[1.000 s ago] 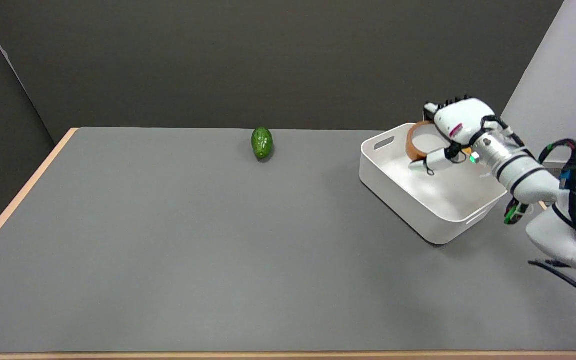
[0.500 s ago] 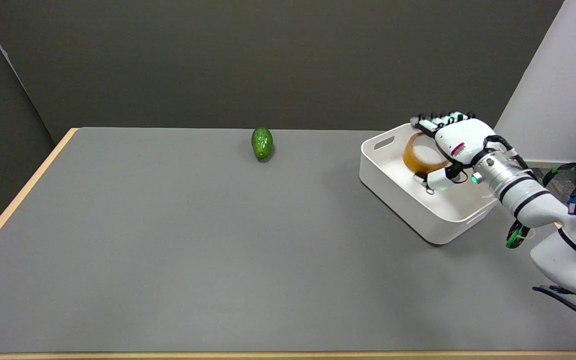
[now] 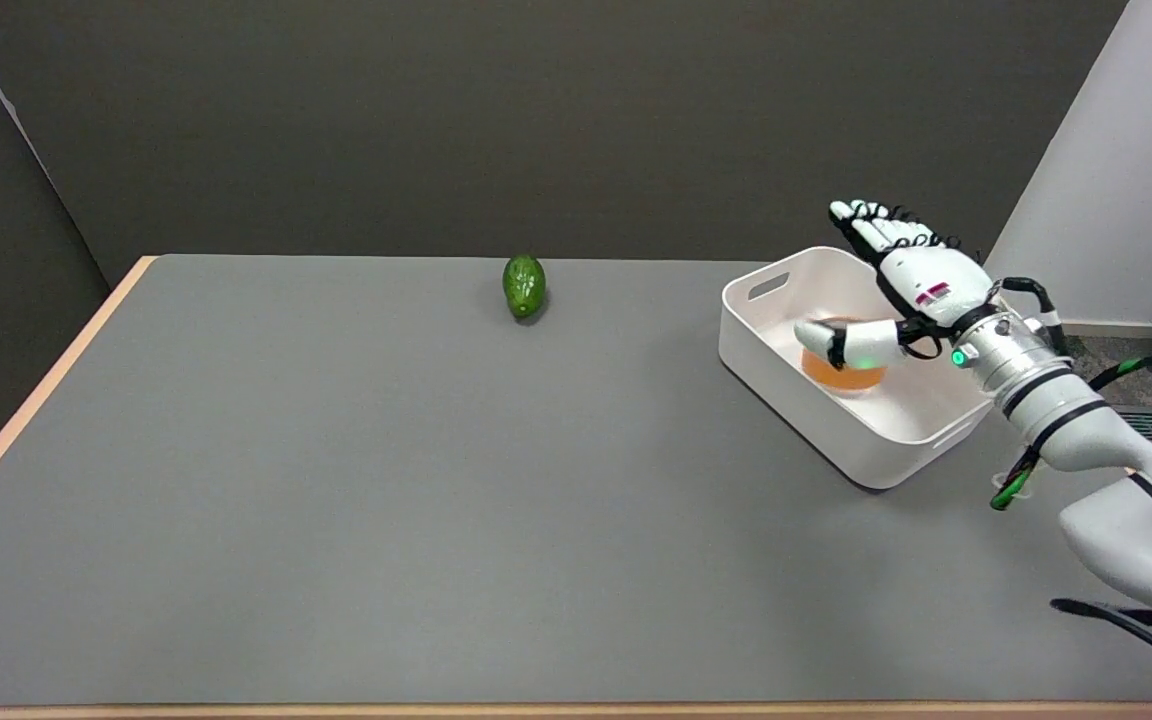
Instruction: Place yellow tape into white box.
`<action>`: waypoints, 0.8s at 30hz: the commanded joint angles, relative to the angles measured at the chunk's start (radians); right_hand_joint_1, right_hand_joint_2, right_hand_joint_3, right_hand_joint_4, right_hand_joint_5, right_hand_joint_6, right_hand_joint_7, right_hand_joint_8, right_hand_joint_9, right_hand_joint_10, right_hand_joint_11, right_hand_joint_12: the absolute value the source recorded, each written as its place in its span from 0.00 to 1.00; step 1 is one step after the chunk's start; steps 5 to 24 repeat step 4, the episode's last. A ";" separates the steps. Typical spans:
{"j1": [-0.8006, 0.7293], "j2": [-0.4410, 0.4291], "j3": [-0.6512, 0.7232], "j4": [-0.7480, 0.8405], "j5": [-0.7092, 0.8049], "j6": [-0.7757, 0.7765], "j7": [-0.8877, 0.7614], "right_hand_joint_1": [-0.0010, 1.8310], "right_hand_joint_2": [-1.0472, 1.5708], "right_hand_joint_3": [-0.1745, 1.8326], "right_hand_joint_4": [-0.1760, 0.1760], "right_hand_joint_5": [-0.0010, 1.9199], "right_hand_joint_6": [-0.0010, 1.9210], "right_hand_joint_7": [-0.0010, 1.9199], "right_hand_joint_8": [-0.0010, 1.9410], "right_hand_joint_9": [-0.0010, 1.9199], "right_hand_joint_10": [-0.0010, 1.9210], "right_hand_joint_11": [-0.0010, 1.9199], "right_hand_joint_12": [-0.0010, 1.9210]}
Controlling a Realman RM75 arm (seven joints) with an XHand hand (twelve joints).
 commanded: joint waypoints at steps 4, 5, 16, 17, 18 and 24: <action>0.070 -0.003 -0.278 -0.338 1.301 0.792 0.501 0.09 0.65 0.56 0.53 0.00 0.00 0.00 0.00 0.00 0.00 0.00 0.13; 0.070 -0.003 -0.278 -0.338 1.301 0.792 0.501 0.09 0.65 0.56 0.53 0.00 0.00 0.00 0.00 0.00 0.00 0.00 0.13; 0.070 -0.003 -0.278 -0.338 1.301 0.792 0.501 0.09 0.65 0.56 0.53 0.00 0.00 0.00 0.00 0.00 0.00 0.00 0.13; 0.070 -0.003 -0.278 -0.338 1.301 0.792 0.501 0.09 0.65 0.56 0.53 0.00 0.00 0.00 0.00 0.00 0.00 0.00 0.13; 0.070 -0.003 -0.278 -0.338 1.301 0.792 0.501 0.09 0.65 0.56 0.53 0.00 0.00 0.00 0.00 0.00 0.00 0.00 0.13; 0.070 -0.003 -0.278 -0.338 1.301 0.792 0.501 0.09 0.65 0.56 0.53 0.00 0.00 0.00 0.00 0.00 0.00 0.00 0.13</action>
